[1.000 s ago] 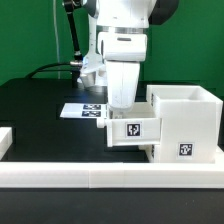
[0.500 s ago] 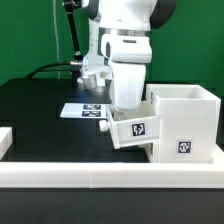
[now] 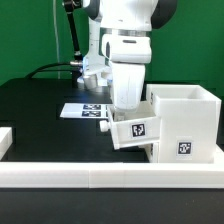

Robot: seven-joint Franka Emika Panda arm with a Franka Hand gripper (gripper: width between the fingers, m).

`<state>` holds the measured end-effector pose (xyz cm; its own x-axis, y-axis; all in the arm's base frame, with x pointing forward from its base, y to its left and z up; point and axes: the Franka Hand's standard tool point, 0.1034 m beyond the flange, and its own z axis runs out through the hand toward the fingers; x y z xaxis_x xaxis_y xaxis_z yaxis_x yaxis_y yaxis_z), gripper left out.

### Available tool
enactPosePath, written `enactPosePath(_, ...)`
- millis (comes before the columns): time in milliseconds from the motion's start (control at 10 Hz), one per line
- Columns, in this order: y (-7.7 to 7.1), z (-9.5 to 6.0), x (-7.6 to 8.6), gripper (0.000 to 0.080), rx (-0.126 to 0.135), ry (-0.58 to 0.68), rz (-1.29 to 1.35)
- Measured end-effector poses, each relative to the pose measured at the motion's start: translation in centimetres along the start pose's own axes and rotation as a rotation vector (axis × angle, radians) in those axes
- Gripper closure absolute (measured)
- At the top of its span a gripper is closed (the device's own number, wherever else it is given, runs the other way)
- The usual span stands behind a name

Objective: Assemble drawer

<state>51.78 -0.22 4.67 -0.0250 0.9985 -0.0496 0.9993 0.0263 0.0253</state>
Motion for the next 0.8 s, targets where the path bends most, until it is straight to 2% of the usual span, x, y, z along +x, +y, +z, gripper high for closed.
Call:
enactPosePath(300,0.11,-0.10,0.41,0.0755,0.000,-0.001,0.063)
enactPosePath(400,0.27,-0.13,0.56,0.0755,-0.019,0.006,0.088)
enactPosePath(500,0.29,-0.15,0.58,0.0755,-0.027,0.010,0.124)
enactPosePath(700,0.39,-0.17,0.54,0.0755,-0.019,0.006,0.137)
enactPosePath(800,0.45,-0.20,0.32,0.0755,-0.006,0.000,0.115)
